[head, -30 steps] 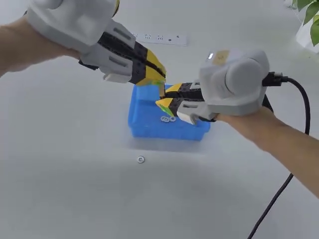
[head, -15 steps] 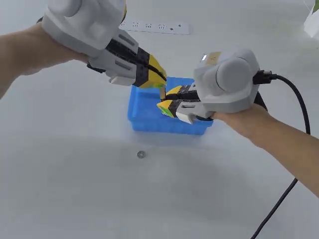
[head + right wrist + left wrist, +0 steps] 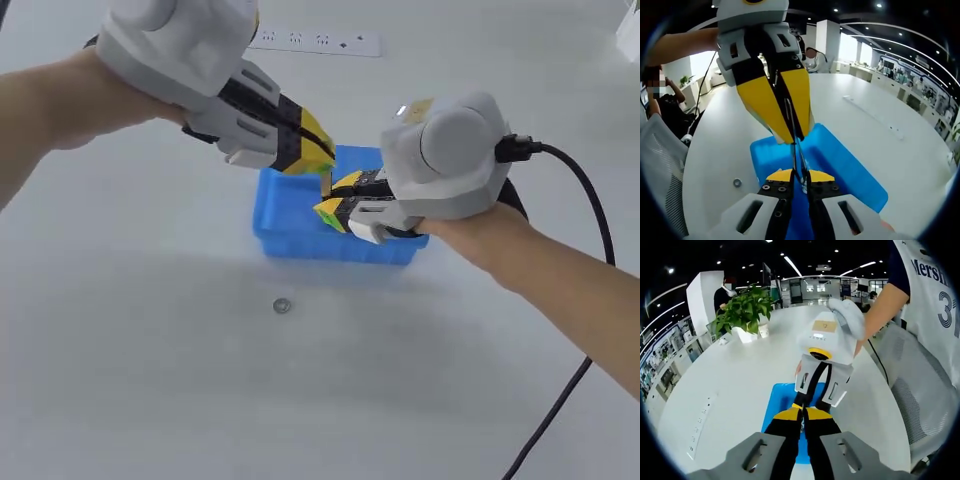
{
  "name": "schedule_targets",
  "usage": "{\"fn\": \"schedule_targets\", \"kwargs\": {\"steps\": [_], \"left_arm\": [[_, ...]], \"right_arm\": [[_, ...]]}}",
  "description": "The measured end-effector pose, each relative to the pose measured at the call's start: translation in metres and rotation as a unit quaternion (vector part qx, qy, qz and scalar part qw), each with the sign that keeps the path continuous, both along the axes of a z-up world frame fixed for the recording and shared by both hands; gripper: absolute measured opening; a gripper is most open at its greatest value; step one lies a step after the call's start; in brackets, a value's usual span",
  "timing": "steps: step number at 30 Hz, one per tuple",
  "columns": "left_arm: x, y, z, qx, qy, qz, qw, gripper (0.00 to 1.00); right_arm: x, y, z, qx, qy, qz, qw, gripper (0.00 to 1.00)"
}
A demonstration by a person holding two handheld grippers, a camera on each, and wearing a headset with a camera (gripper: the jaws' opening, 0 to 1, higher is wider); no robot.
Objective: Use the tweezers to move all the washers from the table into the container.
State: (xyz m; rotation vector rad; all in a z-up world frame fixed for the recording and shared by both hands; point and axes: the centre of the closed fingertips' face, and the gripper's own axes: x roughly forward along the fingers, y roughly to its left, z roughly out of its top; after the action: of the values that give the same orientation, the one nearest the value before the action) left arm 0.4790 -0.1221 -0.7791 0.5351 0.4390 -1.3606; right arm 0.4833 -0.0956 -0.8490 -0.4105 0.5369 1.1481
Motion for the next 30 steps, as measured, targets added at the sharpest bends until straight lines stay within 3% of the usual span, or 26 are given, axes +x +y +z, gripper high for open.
{"fn": "schedule_targets", "kwargs": {"steps": [18, 26, 30], "left_arm": [[-0.001, -0.001, -0.005, 0.003, 0.006, -0.001, 1.0000, 0.06], [-0.004, 0.001, 0.000, 0.003, -0.001, 0.000, 1.0000, 0.06], [-0.010, 0.002, 0.010, 0.004, -0.006, -0.003, 1.0000, 0.06]], "right_arm": [[0.002, -0.006, -0.002, -0.007, 0.000, -0.009, 0.9999, 0.12], [0.000, -0.004, 0.005, -0.002, -0.008, -0.006, 0.9999, 0.12], [-0.003, -0.002, 0.011, -0.001, -0.016, 0.000, 0.9999, 0.12]]}}
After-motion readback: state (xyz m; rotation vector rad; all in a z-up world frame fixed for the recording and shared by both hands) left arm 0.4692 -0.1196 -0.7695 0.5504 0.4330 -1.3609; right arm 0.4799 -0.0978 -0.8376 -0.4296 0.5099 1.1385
